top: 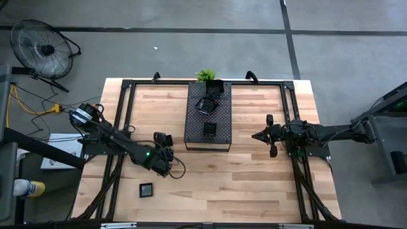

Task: Pick & Place Mini shaped plates
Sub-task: Stack the square plate on top of the square plate on the shelf

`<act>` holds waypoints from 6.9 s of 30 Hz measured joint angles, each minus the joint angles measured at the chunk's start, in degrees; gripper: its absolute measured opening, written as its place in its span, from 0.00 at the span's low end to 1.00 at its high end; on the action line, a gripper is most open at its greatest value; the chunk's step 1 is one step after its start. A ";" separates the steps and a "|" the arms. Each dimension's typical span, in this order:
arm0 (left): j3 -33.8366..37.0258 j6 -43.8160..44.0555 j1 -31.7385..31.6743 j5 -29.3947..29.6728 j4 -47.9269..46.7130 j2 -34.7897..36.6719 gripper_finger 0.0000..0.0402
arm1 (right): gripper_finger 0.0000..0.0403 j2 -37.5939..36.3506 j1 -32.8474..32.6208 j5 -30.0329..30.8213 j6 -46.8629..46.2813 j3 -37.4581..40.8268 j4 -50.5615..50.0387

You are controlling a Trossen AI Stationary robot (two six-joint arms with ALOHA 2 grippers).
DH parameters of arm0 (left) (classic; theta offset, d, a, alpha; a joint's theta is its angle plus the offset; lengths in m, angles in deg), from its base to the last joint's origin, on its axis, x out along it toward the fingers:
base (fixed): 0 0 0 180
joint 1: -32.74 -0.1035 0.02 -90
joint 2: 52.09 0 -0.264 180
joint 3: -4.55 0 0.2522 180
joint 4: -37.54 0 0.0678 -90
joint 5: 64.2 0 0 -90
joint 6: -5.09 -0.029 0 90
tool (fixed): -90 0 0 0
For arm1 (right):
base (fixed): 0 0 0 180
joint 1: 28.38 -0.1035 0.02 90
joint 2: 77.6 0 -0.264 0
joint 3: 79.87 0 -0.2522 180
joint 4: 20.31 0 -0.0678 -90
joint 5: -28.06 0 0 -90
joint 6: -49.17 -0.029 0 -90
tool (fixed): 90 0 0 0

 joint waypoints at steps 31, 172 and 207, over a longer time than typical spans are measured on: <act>0.02 9.55 -0.04 2.01 -3.20 -3.28 0.56 | 0.01 0.02 0.00 0.00 -0.01 0.00 0.02; -43.48 -93.15 -23.03 -18.99 -13.49 -2.68 0.02 | 0.01 0.00 0.00 0.00 0.00 0.00 0.02; -43.39 -122.97 -37.92 -48.27 -7.07 -0.84 0.02 | 0.01 -0.02 0.02 0.00 0.00 0.00 0.02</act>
